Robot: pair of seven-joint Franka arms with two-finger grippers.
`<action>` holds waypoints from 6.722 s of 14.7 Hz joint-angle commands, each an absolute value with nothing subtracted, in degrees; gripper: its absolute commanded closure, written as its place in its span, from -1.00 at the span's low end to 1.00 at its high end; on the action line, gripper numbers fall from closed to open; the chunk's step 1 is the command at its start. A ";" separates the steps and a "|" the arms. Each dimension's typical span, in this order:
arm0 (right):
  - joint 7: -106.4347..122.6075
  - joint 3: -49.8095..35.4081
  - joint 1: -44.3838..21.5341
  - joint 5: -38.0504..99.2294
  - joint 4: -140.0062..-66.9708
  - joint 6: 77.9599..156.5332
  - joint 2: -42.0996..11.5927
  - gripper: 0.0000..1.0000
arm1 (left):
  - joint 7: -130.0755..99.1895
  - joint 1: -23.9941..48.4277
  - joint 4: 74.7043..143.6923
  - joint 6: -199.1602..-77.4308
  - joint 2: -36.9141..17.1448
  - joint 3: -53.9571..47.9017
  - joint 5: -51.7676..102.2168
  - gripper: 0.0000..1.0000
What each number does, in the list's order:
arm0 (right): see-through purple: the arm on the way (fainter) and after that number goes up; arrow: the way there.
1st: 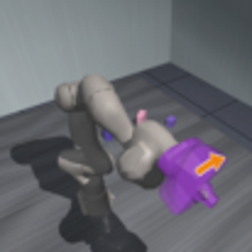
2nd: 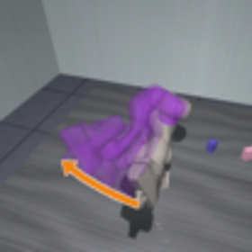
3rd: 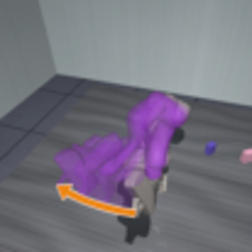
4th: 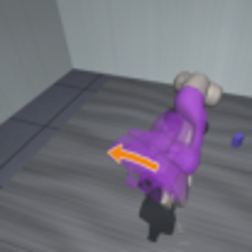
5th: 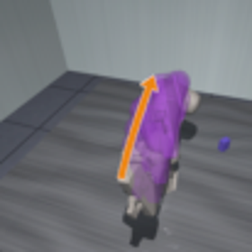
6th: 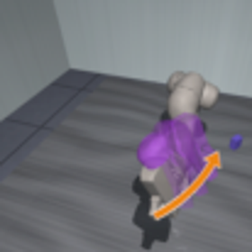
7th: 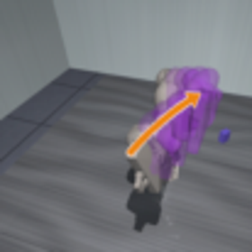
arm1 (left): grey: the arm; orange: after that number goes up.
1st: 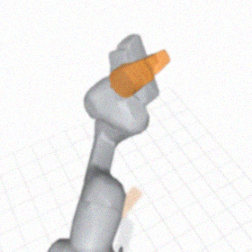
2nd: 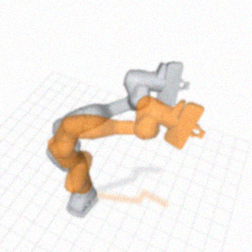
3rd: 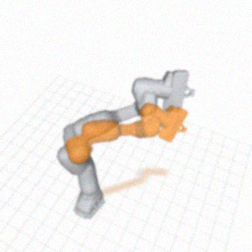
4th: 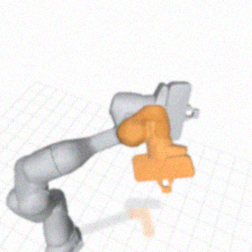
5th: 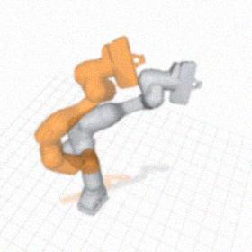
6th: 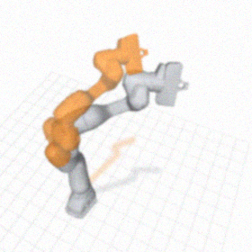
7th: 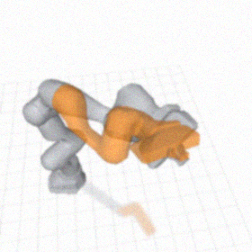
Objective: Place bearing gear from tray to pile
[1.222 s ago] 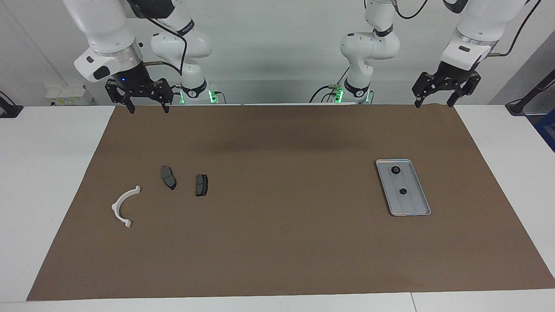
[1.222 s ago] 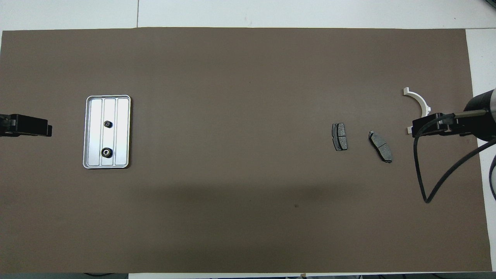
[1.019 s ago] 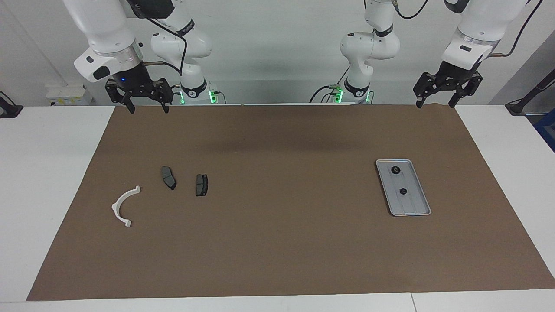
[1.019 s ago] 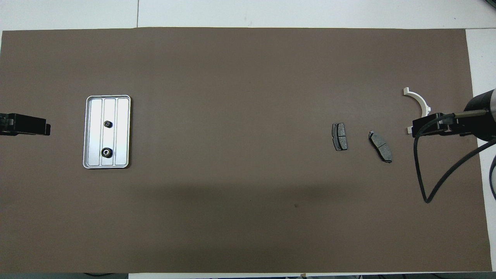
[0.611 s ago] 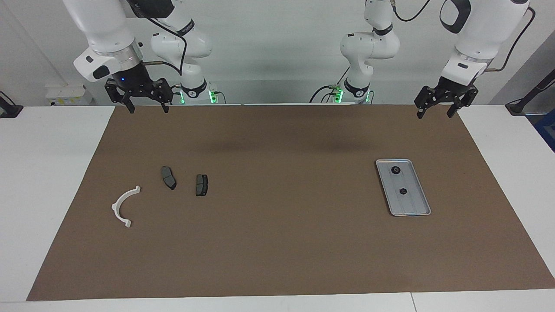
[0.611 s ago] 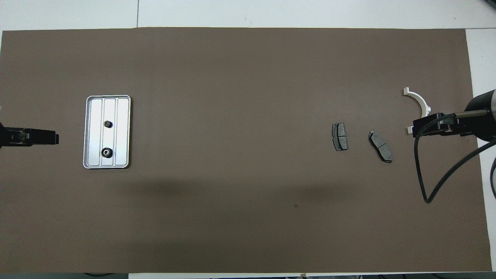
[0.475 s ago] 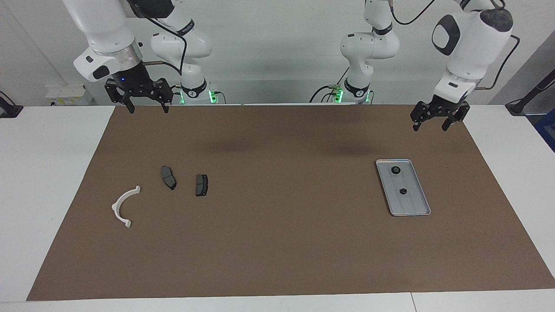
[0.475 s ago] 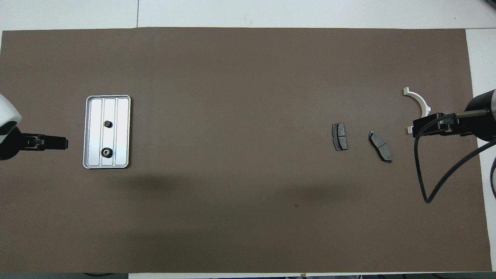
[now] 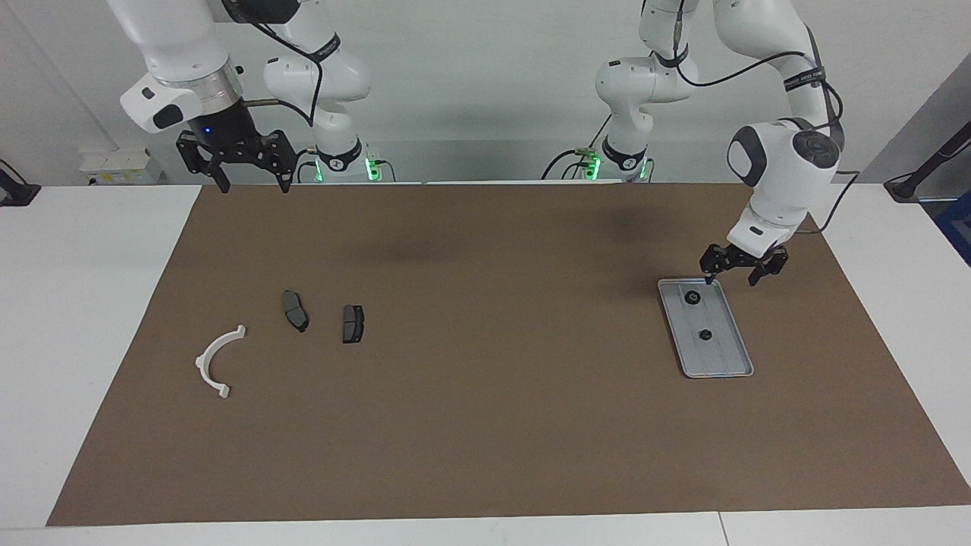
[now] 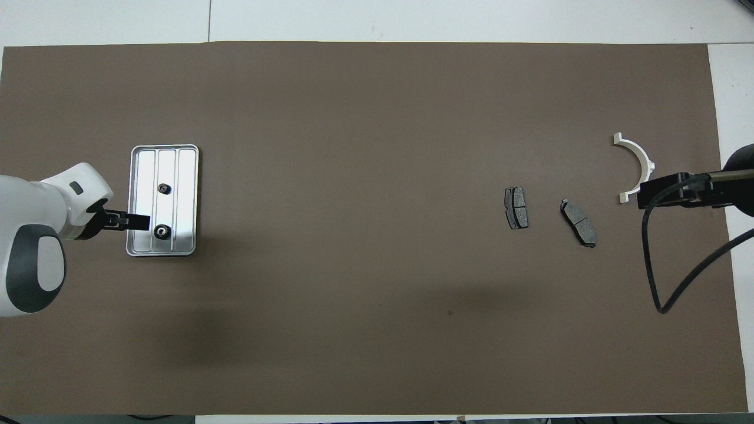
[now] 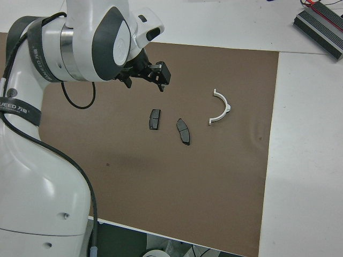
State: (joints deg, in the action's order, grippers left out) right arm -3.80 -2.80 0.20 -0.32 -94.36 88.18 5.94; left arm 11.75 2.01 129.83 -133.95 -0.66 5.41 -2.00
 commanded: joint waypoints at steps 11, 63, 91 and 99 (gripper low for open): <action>-3.69 -2.90 0.79 0.88 -106.76 97.52 8.79 -1.00 | 12.13 4.22 132.54 -139.39 -4.74 5.27 -2.73 -0.92; -8.35 -3.51 0.09 0.70 -117.86 129.02 -7.65 -1.00 | -50.32 42.60 113.29 -120.66 -5.35 4.75 -5.34 1.00; -24.64 -3.60 -7.18 0.79 -117.51 124.99 -5.54 -1.00 | -16.85 21.84 108.56 -117.86 -5.80 5.71 -2.22 -1.00; -66.67 -3.69 -28.89 1.41 -114.52 124.10 -5.71 -1.00 | 2.64 7.82 105.38 -126.99 -14.23 5.89 3.69 -0.98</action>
State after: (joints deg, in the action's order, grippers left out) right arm -59.59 -4.03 -25.38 0.06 -115.07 124.38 -5.68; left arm 2.35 7.56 108.00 -124.52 -9.90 6.56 2.74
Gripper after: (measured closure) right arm 0.000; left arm 0.000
